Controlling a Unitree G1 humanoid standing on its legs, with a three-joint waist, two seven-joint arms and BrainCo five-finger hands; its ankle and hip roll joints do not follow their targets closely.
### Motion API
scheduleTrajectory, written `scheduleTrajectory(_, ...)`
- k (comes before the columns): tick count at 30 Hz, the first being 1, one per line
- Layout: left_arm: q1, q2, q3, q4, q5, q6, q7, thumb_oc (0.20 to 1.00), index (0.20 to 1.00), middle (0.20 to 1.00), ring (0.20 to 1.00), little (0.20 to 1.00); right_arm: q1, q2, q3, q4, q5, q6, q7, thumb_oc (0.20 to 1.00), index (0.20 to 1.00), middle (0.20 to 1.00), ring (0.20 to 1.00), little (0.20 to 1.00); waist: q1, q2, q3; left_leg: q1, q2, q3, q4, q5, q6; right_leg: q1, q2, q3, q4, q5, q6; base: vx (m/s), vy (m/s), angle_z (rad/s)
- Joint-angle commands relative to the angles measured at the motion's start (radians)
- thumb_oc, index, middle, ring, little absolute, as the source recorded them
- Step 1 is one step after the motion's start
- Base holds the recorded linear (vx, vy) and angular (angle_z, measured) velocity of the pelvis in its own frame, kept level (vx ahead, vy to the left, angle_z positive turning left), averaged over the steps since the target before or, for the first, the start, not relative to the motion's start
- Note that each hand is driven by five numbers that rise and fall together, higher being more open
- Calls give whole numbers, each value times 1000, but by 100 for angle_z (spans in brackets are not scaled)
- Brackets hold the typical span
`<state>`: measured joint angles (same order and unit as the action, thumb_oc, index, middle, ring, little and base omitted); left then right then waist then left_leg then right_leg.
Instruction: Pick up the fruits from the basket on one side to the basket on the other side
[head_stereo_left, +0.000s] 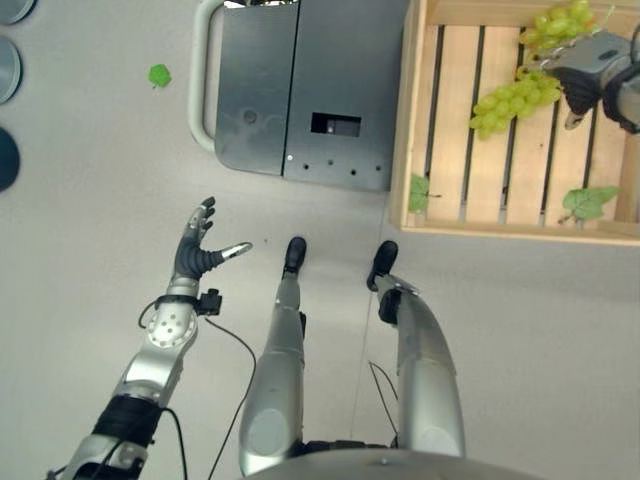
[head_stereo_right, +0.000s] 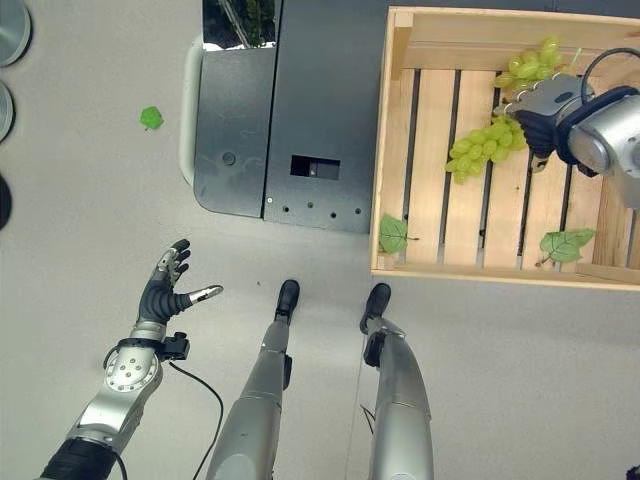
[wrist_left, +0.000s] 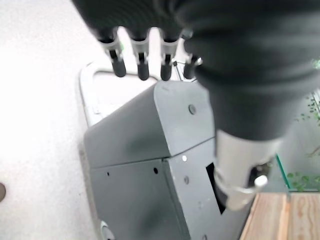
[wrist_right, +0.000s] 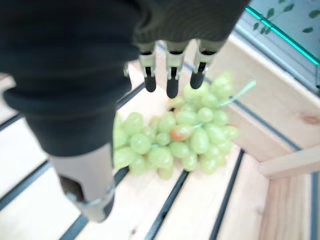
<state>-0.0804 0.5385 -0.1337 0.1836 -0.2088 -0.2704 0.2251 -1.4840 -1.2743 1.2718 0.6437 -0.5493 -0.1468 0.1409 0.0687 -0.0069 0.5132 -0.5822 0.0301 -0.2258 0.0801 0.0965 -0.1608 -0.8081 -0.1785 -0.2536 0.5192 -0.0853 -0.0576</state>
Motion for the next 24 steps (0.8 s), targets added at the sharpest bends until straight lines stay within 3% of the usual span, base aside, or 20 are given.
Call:
scheduleTrajectory(1, 15, 30, 26, -24, 30, -30, 13, 1000, 1000, 1000, 1000, 1000, 14, -46, 33, 23, -40, 7, -8, 1000, 1000, 1000, 1000, 1000, -4, -35, 7, 107, 29, -2, -95, 6, 43, 18, -2, 37, 49, -66, 152, 0, 0, 0)
scheduleTrajectory(6, 8, 25, 20, -18, 29, -29, 22, 1000, 1000, 1000, 1000, 1000, 105, -52, -30, 33, -58, 8, -2, 1000, 1000, 1000, 1000, 1000, -1, -31, 7, 97, 27, -4, -96, 11, 40, 6, -7, 31, 54, -68, 152, 0, 0, 0)
scheduleTrajectory(17, -10, 37, -4, -17, 24, -35, 27, 1000, 1000, 1000, 1000, 1000, 168, -9, -52, 109, -64, 13, -16, 1000, 1000, 1000, 1000, 1000, 12, -7, 7, 63, 19, -11, -91, 18, 34, -37, -18, 31, 99, -87, 148, 4, -12, 2)
scheduleTrajectory(22, -26, 44, -20, -17, 14, -41, 32, 1000, 1000, 1000, 1000, 1000, 184, 8, -65, 183, -48, 22, -34, 1000, 1000, 1000, 1000, 1000, 26, 14, 7, 36, 22, -25, -101, 33, 26, -88, -31, 25, 143, -107, 144, 20, -55, 6)
scheduleTrajectory(24, -19, 39, -28, -15, 12, -39, 33, 1000, 1000, 1000, 1000, 1000, 196, 7, -66, 185, -45, 20, -36, 1000, 1000, 1000, 1000, 1000, 22, 16, 7, 58, 21, -23, -109, 17, 23, -84, -39, 30, 176, -151, 151, 89, -71, 15)
